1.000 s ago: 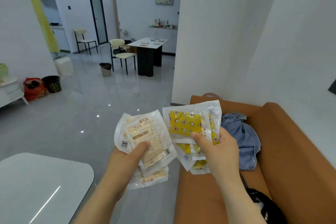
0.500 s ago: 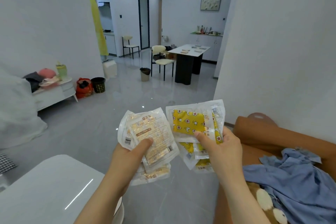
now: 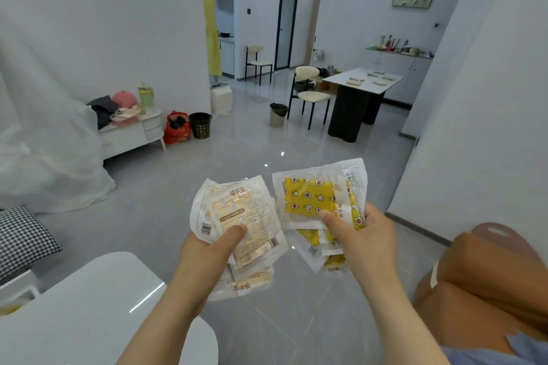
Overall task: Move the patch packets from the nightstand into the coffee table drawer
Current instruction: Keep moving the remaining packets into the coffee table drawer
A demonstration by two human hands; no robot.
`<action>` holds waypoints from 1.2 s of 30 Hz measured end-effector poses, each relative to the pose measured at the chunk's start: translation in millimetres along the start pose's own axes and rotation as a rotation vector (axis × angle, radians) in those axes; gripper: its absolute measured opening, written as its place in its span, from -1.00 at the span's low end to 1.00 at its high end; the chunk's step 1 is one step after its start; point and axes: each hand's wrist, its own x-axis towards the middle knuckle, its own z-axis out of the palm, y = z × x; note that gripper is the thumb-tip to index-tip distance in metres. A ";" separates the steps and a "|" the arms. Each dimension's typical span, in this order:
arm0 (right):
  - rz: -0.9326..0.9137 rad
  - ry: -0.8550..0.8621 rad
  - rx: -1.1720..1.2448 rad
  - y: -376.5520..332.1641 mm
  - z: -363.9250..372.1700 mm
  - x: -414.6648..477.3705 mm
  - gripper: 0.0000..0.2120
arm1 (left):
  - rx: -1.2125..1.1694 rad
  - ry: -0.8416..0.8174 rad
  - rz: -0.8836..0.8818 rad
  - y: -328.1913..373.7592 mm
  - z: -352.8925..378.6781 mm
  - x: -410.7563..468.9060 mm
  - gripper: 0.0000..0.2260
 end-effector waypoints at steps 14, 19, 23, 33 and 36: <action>0.032 -0.100 -0.051 7.2 138.2 161.3 -0.80 | -0.031 0.061 -0.014 15.9 -41.8 200.0 -0.81; 0.040 -0.144 -0.074 26.7 176.4 228.6 -0.84 | -0.042 0.132 -0.034 10.3 -34.8 266.1 -0.83; 0.027 -0.215 -0.088 41.6 204.2 294.0 -0.84 | -0.040 0.196 -0.039 9.7 -21.4 323.1 -0.86; -0.013 -0.462 -0.218 70.2 267.7 436.3 -0.86 | 0.021 0.410 -0.143 -0.6 -2.1 425.8 -0.89; -0.006 -0.556 -0.255 82.5 298.1 457.4 -0.88 | 0.020 0.485 -0.184 -7.4 -11.8 445.1 -0.89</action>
